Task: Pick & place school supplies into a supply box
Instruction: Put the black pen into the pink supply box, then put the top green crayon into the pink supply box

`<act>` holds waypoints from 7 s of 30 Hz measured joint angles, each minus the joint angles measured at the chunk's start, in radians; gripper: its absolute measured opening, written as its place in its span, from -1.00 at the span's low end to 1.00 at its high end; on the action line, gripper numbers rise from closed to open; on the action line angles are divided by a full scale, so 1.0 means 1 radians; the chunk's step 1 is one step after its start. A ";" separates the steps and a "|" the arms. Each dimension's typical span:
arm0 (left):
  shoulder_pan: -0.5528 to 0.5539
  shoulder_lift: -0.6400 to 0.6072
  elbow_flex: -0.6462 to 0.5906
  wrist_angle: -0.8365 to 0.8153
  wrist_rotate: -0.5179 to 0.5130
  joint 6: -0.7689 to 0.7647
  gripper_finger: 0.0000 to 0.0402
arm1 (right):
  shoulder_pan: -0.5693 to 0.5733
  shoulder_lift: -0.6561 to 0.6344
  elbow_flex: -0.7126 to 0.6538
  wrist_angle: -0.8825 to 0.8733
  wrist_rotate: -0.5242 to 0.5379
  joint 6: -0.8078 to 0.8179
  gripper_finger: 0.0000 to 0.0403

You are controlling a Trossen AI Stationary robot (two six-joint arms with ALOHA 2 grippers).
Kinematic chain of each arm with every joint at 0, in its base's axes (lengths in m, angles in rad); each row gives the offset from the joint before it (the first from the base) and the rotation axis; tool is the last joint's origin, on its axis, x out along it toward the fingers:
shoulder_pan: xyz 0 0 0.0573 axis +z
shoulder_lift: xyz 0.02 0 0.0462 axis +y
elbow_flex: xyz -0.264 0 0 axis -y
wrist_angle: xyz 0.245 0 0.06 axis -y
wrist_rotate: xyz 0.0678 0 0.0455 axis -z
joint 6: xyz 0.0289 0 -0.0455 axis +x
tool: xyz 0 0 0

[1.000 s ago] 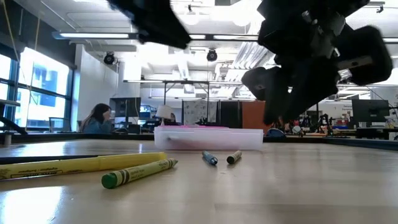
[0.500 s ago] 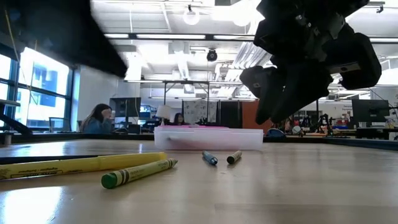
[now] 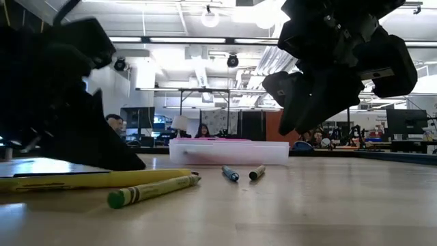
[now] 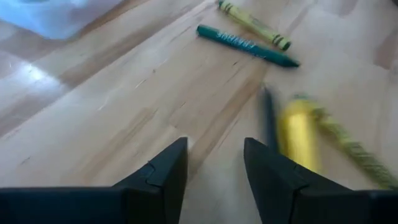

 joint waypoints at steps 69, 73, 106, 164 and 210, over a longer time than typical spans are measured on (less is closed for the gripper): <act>0.170 0.090 -0.211 0.440 -0.159 0.170 -0.50 | 0.138 0.000 0.000 0.258 -0.220 -0.154 -0.49; 0.152 0.107 -0.211 0.494 -0.176 0.202 -0.63 | 0.142 0.000 0.000 0.253 -0.221 -0.122 -0.49; 0.451 -0.135 0.010 0.497 0.060 1.086 -0.72 | 0.272 0.001 0.000 0.142 -0.222 0.007 -0.49; 0.816 -0.647 0.019 0.312 0.449 1.058 -0.16 | 0.012 0.404 0.000 0.431 -0.731 -0.644 -0.49; 0.683 -0.760 0.142 -0.006 0.489 1.118 -0.16 | -0.518 0.126 0.000 0.550 -0.340 -0.299 -0.95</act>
